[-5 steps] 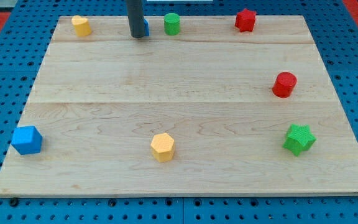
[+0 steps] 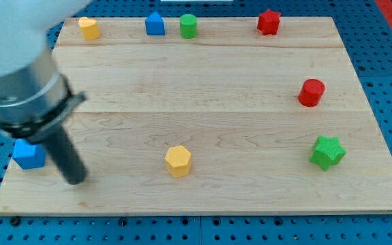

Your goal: Move the blue cube in between the yellow heart and blue triangle

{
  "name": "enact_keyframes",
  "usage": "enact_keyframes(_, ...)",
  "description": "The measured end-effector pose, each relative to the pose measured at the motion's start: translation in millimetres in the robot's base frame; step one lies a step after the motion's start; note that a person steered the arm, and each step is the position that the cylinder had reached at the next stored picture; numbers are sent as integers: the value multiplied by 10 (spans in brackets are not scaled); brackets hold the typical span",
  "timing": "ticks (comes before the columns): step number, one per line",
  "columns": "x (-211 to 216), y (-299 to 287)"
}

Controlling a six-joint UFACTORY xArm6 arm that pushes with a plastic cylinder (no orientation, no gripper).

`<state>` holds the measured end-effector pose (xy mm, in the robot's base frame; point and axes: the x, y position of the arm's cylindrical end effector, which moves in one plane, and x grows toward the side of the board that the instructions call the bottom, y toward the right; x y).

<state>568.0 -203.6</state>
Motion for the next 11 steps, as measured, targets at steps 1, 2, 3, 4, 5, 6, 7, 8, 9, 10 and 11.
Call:
enact_keyframes(1, -105, -459)
enact_keyframes(2, -493, -419)
enact_keyframes(3, -477, -162)
enact_keyframes(4, -149, -327)
enact_keyframes(5, -258, -991)
enact_keyframes(6, -633, -797)
enact_keyframes(7, -1288, -656)
enact_keyframes(8, -1580, -299)
enact_keyframes(9, -1750, 74)
enact_keyframes(10, -2301, 239)
enact_keyframes(11, -2340, 575)
